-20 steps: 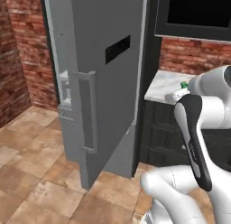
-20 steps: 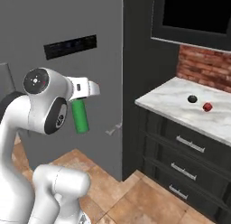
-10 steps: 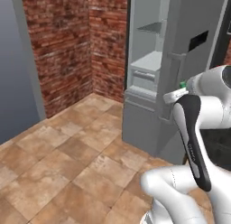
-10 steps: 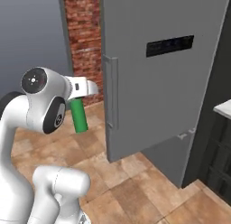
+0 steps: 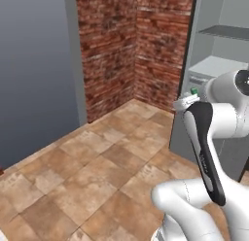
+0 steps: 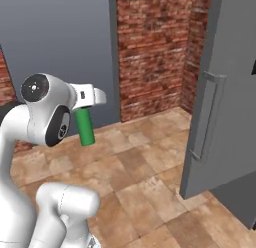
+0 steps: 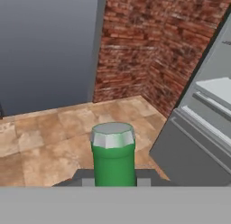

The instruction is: Place the beer on the top shelf of the fridge to keep it out of children's reach, and place the bell pepper and squash on lower shelves for easy access.

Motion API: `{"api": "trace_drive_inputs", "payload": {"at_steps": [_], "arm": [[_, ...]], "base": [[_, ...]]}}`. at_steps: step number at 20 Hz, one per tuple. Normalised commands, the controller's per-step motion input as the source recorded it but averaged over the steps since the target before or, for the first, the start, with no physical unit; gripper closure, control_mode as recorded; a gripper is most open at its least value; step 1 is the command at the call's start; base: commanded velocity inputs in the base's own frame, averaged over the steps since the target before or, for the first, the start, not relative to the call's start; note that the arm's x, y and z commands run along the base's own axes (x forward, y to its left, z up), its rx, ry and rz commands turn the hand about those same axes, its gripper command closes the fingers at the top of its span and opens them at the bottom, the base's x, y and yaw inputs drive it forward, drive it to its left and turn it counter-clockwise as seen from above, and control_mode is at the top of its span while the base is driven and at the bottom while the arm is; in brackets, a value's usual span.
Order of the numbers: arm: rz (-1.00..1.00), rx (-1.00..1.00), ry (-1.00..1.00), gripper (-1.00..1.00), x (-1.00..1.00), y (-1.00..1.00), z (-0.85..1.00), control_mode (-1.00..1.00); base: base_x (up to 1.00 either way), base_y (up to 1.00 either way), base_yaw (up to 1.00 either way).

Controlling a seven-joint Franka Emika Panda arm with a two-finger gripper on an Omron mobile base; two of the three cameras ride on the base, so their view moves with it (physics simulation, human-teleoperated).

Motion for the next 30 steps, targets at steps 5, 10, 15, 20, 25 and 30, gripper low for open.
{"api": "trace_drive_inputs", "payload": {"at_steps": [5,10,15,20,25,30], "arm": [[0.0,0.0,0.0,1.0,0.0,0.0,0.0,1.0],[0.0,0.0,0.0,1.0,0.0,0.0,0.0,1.0],[0.0,0.0,0.0,1.0,0.0,0.0,0.0,1.0],[0.0,0.0,0.0,1.0,0.0,0.0,0.0,1.0],[0.0,0.0,0.0,1.0,0.0,0.0,0.0,1.0],[0.0,0.0,0.0,1.0,0.0,0.0,0.0,1.0]], "base": [[0.44,0.55,-0.21],[0.56,0.41,-0.49],[0.68,0.44,-0.53],[0.8,0.45,-0.5],[0.88,0.37,-0.48],[0.9,0.26,-0.43]]}}
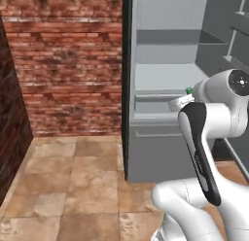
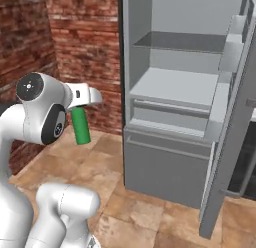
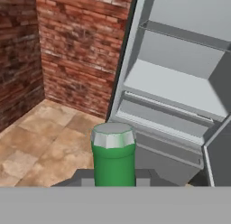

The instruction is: Place the beer on the top shelf of the fridge to keep it out of children's reach, and place the bell pepper and squash on lower shelves for easy access.

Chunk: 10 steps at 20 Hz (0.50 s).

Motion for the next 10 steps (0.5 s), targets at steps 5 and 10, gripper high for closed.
{"api": "trace_drive_inputs", "payload": {"at_steps": [5,10], "arm": [[0.0,0.0,0.0,1.0,0.0,0.0,0.0,1.0],[0.0,0.0,0.0,1.0,0.0,0.0,0.0,1.0]], "base": [[0.82,0.02,-0.36],[0.76,0.0,-0.29]]}}
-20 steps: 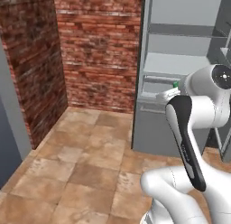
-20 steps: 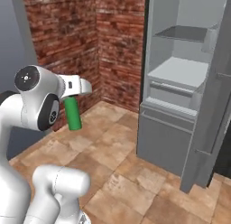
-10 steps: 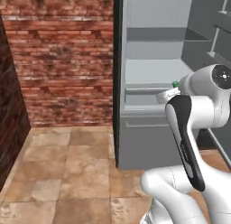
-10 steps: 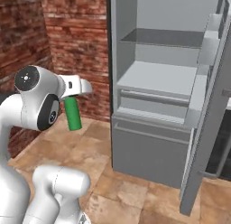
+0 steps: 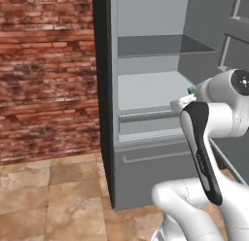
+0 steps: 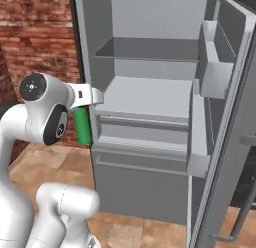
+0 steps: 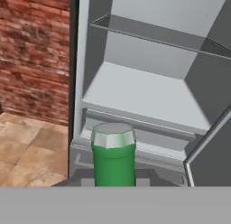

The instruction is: Place the beer on the top shelf of the fridge to keep it out of children's reach, and place the bell pepper and squash on lower shelves for easy access.

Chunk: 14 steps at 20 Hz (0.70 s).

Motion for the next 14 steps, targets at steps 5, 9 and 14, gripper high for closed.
{"api": "trace_drive_inputs", "payload": {"at_steps": [5,9,14], "arm": [[0.0,0.0,0.0,1.0,0.0,0.0,0.0,1.0],[0.0,0.0,0.0,1.0,0.0,0.0,0.0,1.0],[0.0,0.0,0.0,1.0,0.0,0.0,0.0,1.0]], "base": [[0.69,0.0,-0.24],[0.65,-0.03,-0.19],[0.59,-0.11,-0.16]]}}
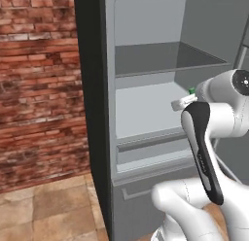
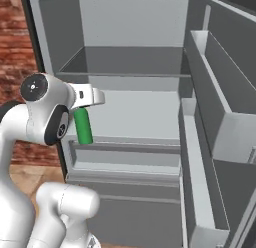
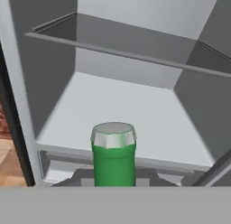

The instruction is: Place the beer on the top shelf of the fridge to keep it out of children's reach, and place the bell pepper and squash on lower shelves for easy access.

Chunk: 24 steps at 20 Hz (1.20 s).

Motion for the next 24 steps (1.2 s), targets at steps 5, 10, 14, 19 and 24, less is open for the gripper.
{"api": "trace_drive_inputs", "payload": {"at_steps": [5,10,14,19,24], "arm": [[0.0,0.0,0.0,1.0,0.0,0.0,0.0,1.0],[-0.02,0.12,-0.16,1.0,0.12,-0.39,0.0,-1.0],[0.0,0.15,-0.2,1.0,0.0,-0.33,0.11,-1.0],[0.0,0.06,-0.16,1.0,0.02,0.0,0.47,-1.0],[0.0,0.02,-0.03,1.0,0.05,-0.02,0.79,-1.0]], "base": [[0.46,-0.29,-0.09],[0.0,0.0,0.0],[0.0,0.0,0.0],[0.0,0.0,0.0],[0.0,0.0,0.0]]}}
